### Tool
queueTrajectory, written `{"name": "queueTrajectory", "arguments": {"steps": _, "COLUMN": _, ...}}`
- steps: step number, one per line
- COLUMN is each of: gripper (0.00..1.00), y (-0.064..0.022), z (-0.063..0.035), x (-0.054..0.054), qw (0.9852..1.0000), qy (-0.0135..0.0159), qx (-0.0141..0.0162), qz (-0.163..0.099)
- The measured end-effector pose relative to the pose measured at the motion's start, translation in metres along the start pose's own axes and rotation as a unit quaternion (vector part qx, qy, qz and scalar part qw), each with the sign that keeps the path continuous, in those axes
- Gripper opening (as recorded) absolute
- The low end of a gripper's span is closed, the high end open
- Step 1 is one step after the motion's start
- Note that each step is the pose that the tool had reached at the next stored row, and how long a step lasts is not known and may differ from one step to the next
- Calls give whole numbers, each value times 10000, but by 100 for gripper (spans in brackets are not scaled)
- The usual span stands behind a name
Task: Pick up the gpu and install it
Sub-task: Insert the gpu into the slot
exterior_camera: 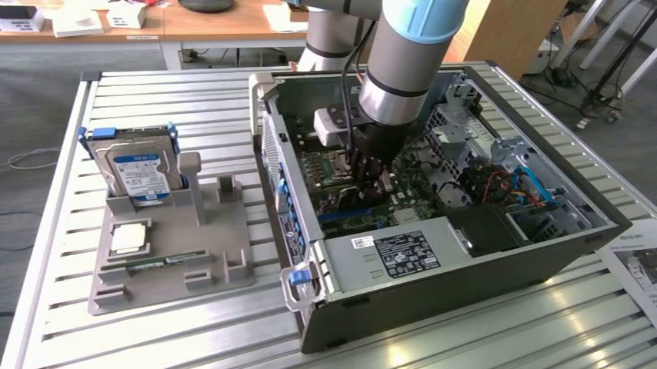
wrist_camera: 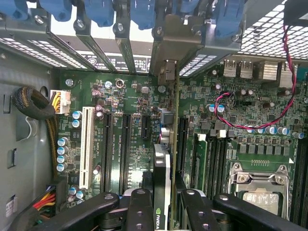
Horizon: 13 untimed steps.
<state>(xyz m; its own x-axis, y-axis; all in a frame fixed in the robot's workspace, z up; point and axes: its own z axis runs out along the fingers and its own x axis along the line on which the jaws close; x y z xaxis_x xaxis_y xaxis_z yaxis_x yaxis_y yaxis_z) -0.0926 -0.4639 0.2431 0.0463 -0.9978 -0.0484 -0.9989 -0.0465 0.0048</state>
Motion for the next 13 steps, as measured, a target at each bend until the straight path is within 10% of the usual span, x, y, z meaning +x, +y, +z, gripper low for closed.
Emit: {"name": "queueTrajectory", "arguments": {"steps": 13, "gripper": 27, "y": -16, "z": 0, "x": 1, "qw": 10000, "qy": 0, "qx": 0, "qz": 0}}
